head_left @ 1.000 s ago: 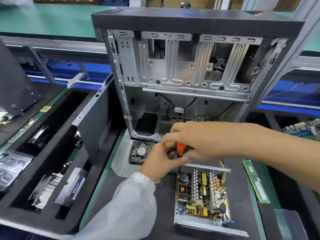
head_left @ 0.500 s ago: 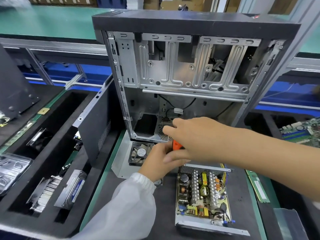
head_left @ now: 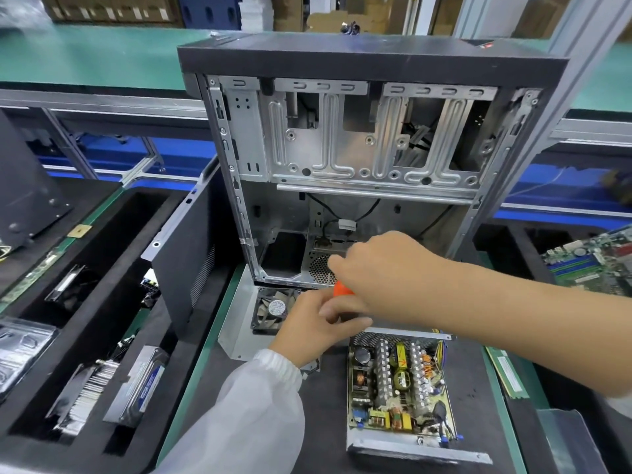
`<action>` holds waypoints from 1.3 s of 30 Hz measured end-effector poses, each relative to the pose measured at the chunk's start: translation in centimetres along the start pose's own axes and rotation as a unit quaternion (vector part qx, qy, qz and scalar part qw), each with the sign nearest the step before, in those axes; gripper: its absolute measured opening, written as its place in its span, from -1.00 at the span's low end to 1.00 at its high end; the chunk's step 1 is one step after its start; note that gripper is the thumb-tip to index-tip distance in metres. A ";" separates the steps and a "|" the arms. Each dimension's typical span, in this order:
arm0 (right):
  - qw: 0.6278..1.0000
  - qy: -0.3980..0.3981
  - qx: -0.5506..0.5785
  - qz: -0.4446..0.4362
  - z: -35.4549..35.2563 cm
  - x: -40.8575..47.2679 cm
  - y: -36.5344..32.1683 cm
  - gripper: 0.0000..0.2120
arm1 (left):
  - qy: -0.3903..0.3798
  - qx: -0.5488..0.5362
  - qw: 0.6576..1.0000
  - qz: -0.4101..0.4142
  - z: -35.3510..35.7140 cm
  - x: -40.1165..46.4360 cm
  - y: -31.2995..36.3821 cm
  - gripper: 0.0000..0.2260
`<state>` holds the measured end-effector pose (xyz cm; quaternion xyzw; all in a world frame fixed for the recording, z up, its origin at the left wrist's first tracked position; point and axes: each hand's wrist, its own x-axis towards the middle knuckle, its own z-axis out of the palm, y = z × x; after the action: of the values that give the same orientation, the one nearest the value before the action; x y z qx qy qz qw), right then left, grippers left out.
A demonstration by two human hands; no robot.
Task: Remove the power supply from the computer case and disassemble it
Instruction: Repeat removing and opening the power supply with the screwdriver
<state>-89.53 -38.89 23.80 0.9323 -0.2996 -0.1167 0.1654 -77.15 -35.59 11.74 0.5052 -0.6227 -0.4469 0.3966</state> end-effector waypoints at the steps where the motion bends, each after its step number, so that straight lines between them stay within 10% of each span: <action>1: 1.000 -0.008 -0.019 0.001 0.0 0.2 -0.2 -0.73 | 0.002 0.013 1.000 -0.002 -0.1 0.0 -0.1 -0.87; 7: 0.983 -0.083 0.145 -0.079 -0.9 -1.0 0.7 -0.71 | 0.011 -0.049 0.999 -0.016 0.4 -0.3 -0.1 -0.74; 13: 0.999 -0.037 0.009 0.003 -0.5 0.0 -0.8 -0.79 | -0.012 -0.001 1.000 -0.005 0.1 -0.2 -0.1 -0.76; 19: 0.969 -0.091 0.220 -0.072 -0.8 -1.2 0.8 -0.65 | -0.002 -0.032 0.999 -0.002 0.1 -0.2 -0.3 -0.71; 24: 0.999 -0.023 0.013 0.019 -0.7 -0.2 -0.5 -0.74 | -0.019 0.003 1.000 0.003 0.1 -0.2 -0.2 -0.90; 30: 0.970 -0.114 0.206 -0.067 -0.8 -0.7 0.9 -0.65 | -0.001 -0.040 0.999 -0.023 0.1 -0.2 -0.4 -0.83; 39: 0.987 -0.116 0.111 -0.030 -0.3 -0.2 -0.4 -0.76 | -0.001 -0.022 0.999 -0.024 -0.1 -0.3 -0.9 -0.67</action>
<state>-89.42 -38.40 23.97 0.9337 -0.2997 -0.1948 0.0211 -76.76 -35.39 10.87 0.5106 -0.6006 -0.4707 0.3962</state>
